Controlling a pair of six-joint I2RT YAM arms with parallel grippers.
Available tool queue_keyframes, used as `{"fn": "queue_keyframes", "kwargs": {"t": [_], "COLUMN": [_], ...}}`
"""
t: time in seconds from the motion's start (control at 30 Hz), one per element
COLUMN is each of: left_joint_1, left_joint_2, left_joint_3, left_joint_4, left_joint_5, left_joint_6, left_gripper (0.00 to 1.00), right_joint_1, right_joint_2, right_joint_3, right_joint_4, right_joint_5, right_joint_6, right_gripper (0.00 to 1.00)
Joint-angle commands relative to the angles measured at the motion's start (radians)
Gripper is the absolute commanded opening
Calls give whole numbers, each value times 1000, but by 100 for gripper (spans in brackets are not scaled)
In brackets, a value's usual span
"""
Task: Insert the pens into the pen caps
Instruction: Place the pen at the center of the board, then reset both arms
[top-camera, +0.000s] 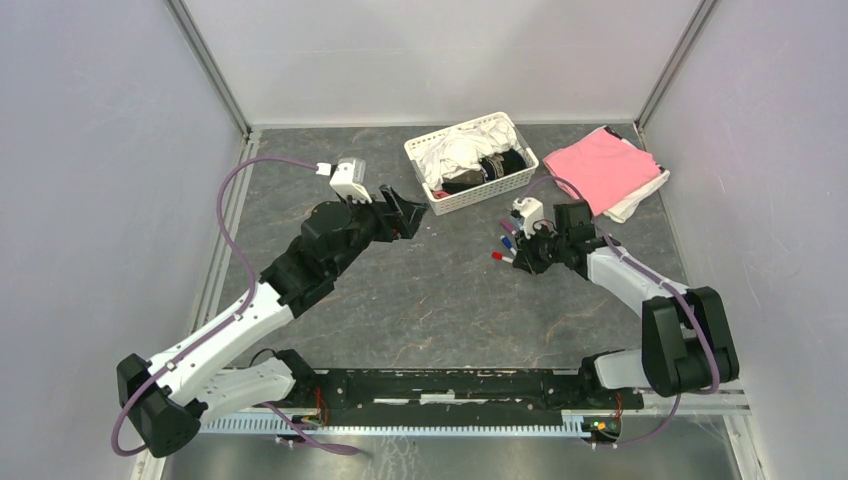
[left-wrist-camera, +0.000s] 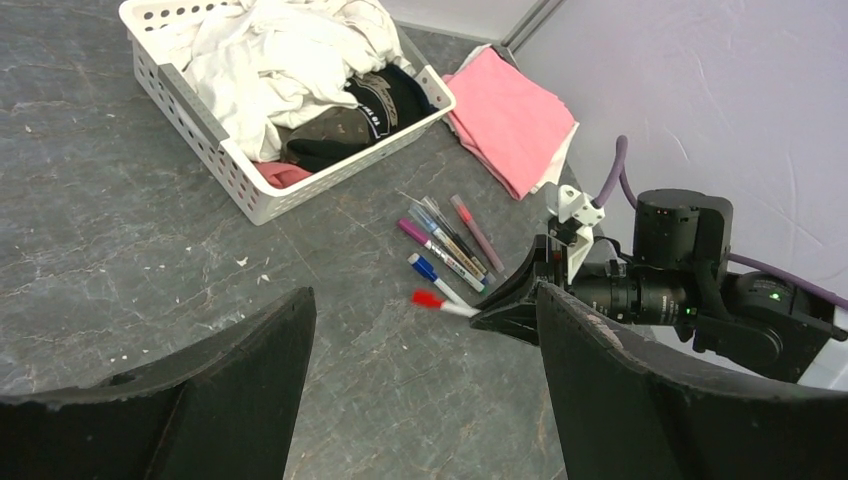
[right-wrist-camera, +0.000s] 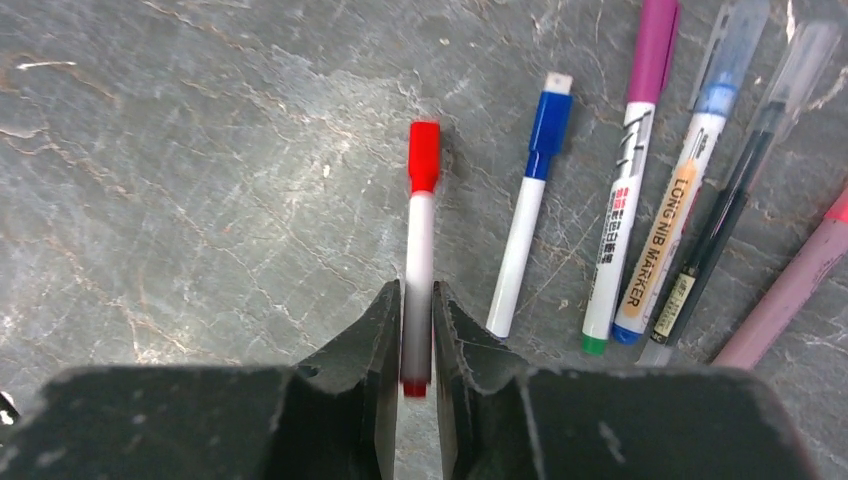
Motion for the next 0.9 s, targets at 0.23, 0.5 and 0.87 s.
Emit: {"fn": "queue_keyframes", "kwargs": {"t": [0.23,0.5,0.87], "left_joint_1": [5,6,372], "left_joint_2": [-6,-27,73], "left_joint_3": [-12,-11,238], "left_joint_4": [7,7,-61], "left_joint_5": [-31,-35,347], "left_joint_6": [-20,-21,-1], "left_gripper": [86,86,100], "right_joint_1": [3,-12,-255], "right_joint_2": [88,42,-14], "right_joint_3": [24,102,507], "right_joint_4": [41,-6,-162], "right_joint_5": [73,-42,-20], "right_joint_6": [11,-30,-229], "right_gripper": [23,24,74]}}
